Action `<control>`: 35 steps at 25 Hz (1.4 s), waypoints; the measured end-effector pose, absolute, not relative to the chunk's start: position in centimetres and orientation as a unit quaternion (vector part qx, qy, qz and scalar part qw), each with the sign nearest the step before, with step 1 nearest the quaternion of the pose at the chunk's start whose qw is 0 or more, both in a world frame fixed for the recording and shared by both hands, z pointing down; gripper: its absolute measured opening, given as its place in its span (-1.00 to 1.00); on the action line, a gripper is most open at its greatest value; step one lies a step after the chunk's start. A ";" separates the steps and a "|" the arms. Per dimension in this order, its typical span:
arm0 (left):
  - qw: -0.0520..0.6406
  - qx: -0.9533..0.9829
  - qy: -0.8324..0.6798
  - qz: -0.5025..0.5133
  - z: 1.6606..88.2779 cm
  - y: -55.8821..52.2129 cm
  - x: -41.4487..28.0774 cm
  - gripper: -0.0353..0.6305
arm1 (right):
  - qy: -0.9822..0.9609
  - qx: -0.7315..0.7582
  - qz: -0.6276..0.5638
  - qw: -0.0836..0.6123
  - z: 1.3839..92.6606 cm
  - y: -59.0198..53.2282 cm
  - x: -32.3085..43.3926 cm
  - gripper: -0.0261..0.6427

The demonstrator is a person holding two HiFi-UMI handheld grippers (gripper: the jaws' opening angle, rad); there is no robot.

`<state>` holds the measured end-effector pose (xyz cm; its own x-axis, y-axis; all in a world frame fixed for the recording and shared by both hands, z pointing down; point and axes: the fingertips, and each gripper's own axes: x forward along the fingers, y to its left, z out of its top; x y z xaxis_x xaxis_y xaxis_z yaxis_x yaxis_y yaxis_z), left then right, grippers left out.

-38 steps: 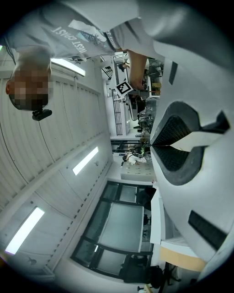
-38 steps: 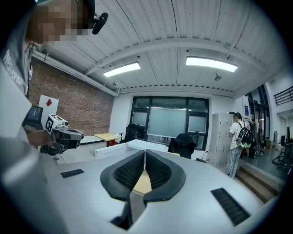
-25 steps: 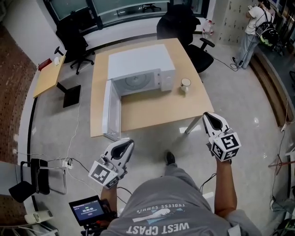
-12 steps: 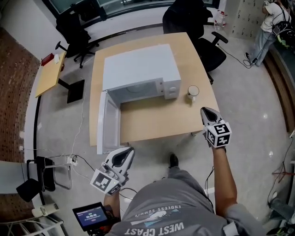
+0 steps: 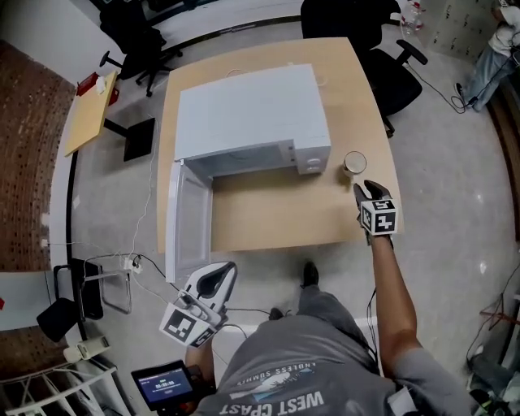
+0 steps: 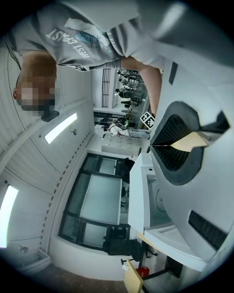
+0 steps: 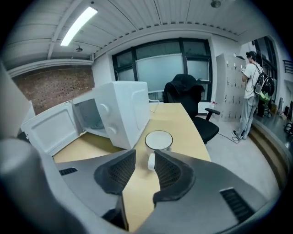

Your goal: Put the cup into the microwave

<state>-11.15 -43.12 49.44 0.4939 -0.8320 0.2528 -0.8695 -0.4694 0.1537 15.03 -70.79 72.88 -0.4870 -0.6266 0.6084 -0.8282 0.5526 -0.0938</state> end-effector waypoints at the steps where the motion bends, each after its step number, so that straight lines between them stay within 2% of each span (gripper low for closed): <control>1: 0.135 0.852 -0.500 0.073 49.7 -43.5 -11.1 -0.83 | -0.836 0.433 0.199 0.270 74.0 -71.4 15.0 -0.52; 10: 0.157 0.840 -0.513 0.082 50.9 -45.0 -11.4 -0.83 | -0.802 0.451 0.229 0.317 80.2 -74.4 14.4 -0.50; 15: 0.167 0.836 -0.517 0.085 51.7 -45.1 -11.4 -0.83 | -0.792 0.470 0.228 0.314 81.6 -75.6 14.3 -0.51; 16: 0.166 0.835 -0.517 0.085 51.8 -45.0 -11.4 -0.83 | -0.792 0.473 0.228 0.312 81.6 -75.6 14.3 -0.53; 17: 0.164 0.836 -0.517 0.084 51.7 -45.0 -11.4 -0.83 | -0.792 0.473 0.228 0.311 81.7 -75.7 14.3 -0.69; 27: 0.155 0.839 -0.516 0.082 51.4 -43.1 -11.5 -0.83 | -0.807 0.467 0.241 0.270 79.6 -73.4 14.2 -0.70; 35: 0.136 0.846 -0.511 0.066 50.2 -39.7 -11.9 -0.83 | -0.838 0.452 0.187 0.241 72.1 -67.5 13.7 -0.70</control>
